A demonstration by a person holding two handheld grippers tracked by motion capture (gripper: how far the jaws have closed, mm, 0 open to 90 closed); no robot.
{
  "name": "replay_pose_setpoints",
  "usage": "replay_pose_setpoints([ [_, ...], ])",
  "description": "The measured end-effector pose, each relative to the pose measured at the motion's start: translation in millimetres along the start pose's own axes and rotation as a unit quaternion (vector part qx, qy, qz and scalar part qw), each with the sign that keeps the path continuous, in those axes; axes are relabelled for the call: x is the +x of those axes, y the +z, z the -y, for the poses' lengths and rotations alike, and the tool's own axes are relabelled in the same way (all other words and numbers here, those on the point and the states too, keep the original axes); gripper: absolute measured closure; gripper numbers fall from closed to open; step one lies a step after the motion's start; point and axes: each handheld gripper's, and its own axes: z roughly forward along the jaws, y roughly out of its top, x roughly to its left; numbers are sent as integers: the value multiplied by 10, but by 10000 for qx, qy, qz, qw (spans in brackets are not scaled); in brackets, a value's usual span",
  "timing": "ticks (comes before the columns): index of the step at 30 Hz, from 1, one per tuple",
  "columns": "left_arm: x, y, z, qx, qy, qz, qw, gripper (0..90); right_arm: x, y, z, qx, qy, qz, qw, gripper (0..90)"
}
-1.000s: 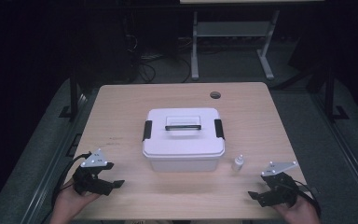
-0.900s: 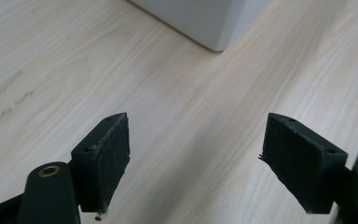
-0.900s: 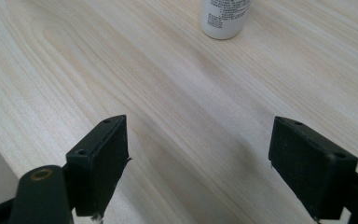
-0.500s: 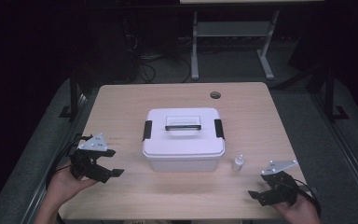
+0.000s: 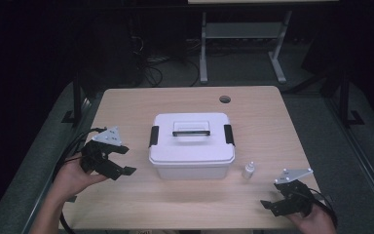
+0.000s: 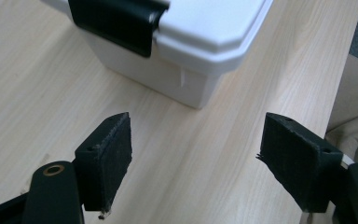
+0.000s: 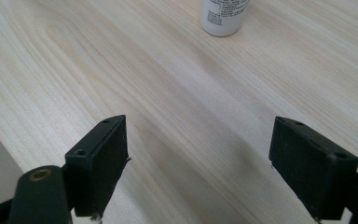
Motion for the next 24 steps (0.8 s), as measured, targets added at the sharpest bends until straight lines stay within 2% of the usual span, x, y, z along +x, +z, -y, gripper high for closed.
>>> replay_pose_setpoints([
  [12, 30, -51, -373, 218, 260, 1, 9994, 258, 2, -11, -5, -46, -7, -42, 10000, 187],
  [19, 46, -3, -562, 330, 360, -5, 9988, 262, 1, -15, 1, -56, 19, -39, 10000, 186],
  [24, 54, 53, -702, 308, 446, 19, 9985, 278, 0, -31, 5, -80, 8, -40, 10000, 187],
])
